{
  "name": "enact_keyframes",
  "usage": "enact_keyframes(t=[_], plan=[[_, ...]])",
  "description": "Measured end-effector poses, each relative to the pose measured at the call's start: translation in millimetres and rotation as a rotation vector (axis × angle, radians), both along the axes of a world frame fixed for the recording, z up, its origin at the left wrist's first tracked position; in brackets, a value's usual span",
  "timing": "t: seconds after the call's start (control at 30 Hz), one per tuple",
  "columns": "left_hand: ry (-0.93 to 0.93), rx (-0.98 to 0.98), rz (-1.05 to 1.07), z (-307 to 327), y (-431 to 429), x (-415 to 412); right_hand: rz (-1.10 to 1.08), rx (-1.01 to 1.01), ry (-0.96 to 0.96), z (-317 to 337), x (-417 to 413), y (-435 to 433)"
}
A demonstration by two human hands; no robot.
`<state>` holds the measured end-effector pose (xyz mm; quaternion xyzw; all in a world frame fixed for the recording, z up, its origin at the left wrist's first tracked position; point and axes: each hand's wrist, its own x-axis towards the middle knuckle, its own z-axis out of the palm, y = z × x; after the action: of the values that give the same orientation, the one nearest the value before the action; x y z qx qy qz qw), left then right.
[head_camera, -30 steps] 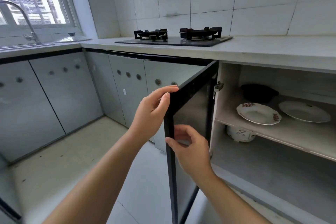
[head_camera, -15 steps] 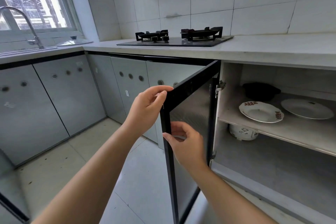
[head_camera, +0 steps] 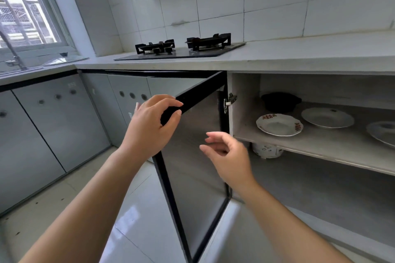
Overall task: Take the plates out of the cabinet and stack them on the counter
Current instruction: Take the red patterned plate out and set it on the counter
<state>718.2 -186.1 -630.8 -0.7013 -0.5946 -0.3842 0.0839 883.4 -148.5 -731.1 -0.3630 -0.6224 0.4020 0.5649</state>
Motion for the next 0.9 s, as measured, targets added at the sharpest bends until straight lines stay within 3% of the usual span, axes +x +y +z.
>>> enact_keyframes(t=[0.63,0.9], plan=[[0.060,-0.207,-0.327,-91,84,246,-0.309,-0.172,-0.047,-61,264,24],[0.028,-0.278,-0.351,-144,122,277,-0.384,-0.219,-0.199,-98,306,54]])
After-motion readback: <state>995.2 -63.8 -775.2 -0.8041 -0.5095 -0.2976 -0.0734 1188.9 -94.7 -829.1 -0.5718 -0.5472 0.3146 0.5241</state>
